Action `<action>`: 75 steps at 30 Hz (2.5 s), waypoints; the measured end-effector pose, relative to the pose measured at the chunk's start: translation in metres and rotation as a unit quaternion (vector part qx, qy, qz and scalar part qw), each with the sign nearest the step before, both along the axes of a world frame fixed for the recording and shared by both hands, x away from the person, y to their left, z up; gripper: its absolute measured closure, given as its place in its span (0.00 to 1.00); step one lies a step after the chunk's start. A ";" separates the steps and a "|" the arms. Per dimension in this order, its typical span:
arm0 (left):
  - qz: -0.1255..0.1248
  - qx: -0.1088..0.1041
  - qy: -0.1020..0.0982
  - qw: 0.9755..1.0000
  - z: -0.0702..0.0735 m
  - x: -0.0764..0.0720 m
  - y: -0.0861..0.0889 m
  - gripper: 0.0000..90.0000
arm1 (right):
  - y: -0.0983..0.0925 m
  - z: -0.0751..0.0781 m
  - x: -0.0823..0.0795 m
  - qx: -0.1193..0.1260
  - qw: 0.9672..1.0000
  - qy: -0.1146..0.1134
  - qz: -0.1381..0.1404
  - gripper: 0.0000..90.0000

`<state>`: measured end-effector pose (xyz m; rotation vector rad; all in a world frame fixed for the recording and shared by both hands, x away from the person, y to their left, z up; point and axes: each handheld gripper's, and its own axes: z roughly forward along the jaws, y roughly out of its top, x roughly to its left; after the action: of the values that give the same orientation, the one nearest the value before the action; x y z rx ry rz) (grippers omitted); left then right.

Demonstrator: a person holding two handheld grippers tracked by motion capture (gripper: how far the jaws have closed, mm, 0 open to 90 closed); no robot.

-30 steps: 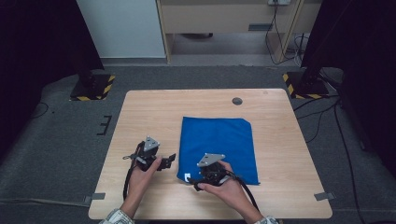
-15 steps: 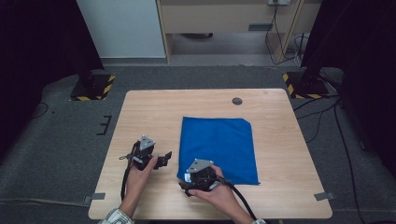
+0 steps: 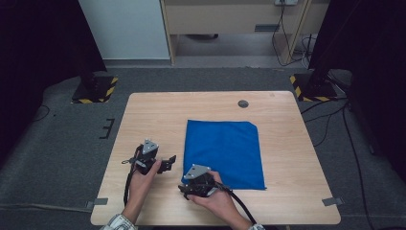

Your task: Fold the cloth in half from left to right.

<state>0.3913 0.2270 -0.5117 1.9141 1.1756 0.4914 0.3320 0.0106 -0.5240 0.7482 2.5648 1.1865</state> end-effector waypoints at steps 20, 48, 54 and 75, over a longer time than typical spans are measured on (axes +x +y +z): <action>-0.037 0.013 0.019 0.999 0.017 0.061 -0.012 0.15 | 0.002 0.010 -0.007 0.034 0.999 0.025 -0.001 0.99; -0.053 0.017 0.045 0.997 -0.013 0.149 -0.037 0.49 | 0.010 0.002 -0.023 0.036 0.999 0.035 0.015 0.98; -0.067 0.019 0.060 0.996 -0.014 0.147 -0.041 0.78 | 0.008 0.004 -0.024 0.043 0.998 0.034 0.013 0.98; -0.057 -0.011 0.055 0.997 0.025 0.146 -0.037 0.96 | 0.013 0.029 -0.034 0.056 0.998 0.004 -0.007 0.99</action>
<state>0.5368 0.1904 -0.4866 1.9967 1.1277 0.3142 0.2982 0.0239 -0.4951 0.7951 2.5125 1.3343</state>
